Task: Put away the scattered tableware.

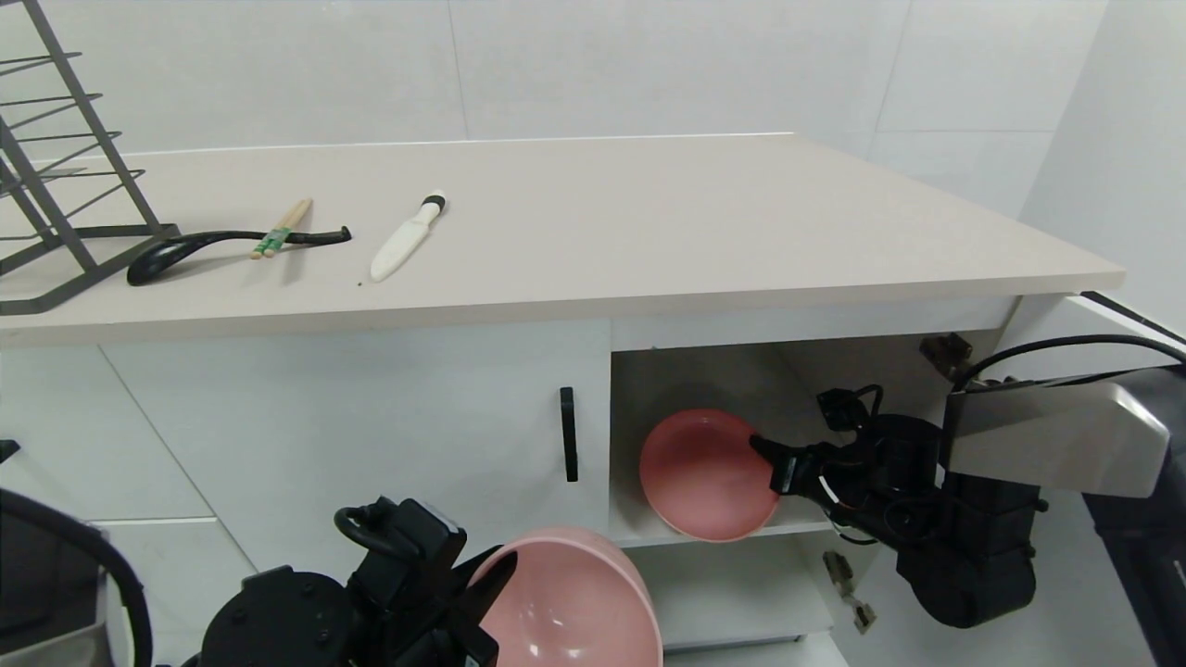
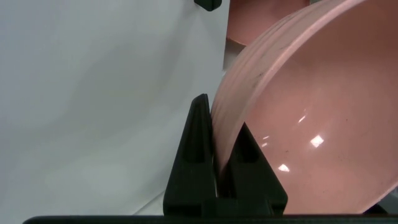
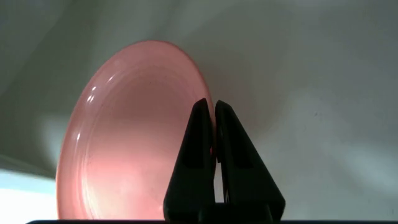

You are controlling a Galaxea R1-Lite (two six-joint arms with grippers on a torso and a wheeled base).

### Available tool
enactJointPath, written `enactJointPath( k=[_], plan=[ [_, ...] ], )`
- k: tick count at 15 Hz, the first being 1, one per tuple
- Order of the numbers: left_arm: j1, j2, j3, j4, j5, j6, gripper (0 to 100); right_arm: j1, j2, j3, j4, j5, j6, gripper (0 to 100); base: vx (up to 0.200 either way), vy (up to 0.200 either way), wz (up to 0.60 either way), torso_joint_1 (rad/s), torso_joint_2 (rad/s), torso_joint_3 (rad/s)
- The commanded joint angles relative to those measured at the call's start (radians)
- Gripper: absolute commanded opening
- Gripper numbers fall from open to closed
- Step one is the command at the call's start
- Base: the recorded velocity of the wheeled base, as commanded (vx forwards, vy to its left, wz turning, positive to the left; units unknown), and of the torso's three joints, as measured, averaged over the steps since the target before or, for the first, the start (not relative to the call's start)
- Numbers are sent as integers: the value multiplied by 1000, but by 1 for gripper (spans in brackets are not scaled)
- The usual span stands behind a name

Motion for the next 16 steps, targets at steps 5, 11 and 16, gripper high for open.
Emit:
enactJointPath(
  k=[5,11,16],
  plan=[
    [0,7,0,-1,0,0,0,9,88,-76,-1,1,0,0,0,0,0,0,0,0],
    [0,21,3,-1,0,0,0,84,160,-221,-1,-225,98,0,0,0,0,0,0,0],
    [0,21,3,-1,0,0,0,75,159,-193,-1,-225,95,0,0,0,0,0,0,0]
  ],
)
